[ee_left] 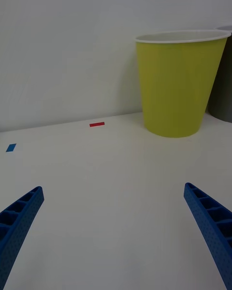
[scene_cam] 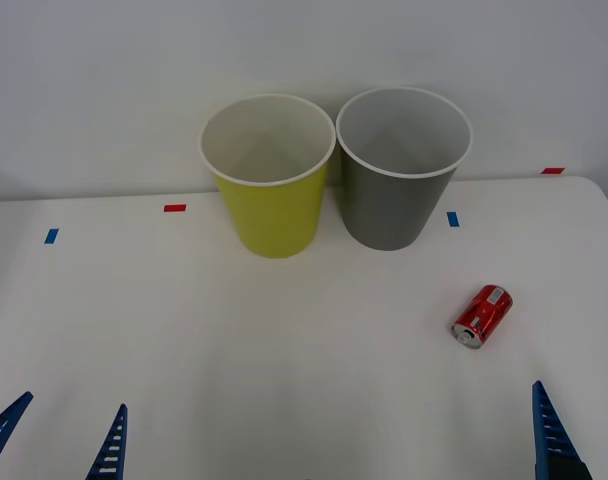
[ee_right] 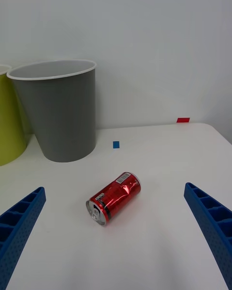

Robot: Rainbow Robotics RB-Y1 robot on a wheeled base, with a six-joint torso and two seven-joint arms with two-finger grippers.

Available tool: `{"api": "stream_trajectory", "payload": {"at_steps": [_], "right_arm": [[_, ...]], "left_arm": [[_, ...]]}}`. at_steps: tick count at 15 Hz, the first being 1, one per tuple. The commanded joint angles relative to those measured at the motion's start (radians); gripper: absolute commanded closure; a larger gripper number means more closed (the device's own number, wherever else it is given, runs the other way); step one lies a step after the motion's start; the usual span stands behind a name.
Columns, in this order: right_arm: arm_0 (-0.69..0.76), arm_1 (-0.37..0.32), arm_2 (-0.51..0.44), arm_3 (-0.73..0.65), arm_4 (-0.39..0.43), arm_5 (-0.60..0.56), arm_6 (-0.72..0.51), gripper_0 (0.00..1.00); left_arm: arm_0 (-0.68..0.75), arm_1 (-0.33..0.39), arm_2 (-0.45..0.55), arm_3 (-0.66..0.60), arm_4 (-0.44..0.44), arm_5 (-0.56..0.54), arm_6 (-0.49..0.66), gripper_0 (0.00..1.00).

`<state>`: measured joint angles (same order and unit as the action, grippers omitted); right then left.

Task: Put cans in the gray bin and PET bottles in the light green bin.

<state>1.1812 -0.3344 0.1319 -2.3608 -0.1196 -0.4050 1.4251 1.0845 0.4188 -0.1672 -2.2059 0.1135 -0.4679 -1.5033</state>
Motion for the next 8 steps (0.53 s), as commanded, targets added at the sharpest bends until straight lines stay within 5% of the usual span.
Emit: {"api": "stream_trajectory", "payload": {"at_steps": [1,8], "right_arm": [[0.0,0.0,0.0,0.0,0.0,0.0,0.0,0.0],[0.0,0.0,0.0,0.0,0.0,0.0,0.0,0.0]], "left_arm": [[0.0,0.0,0.0,0.0,0.0,0.0,0.0,0.0],[0.0,0.0,0.0,0.0,0.0,0.0,0.0,0.0]]}}
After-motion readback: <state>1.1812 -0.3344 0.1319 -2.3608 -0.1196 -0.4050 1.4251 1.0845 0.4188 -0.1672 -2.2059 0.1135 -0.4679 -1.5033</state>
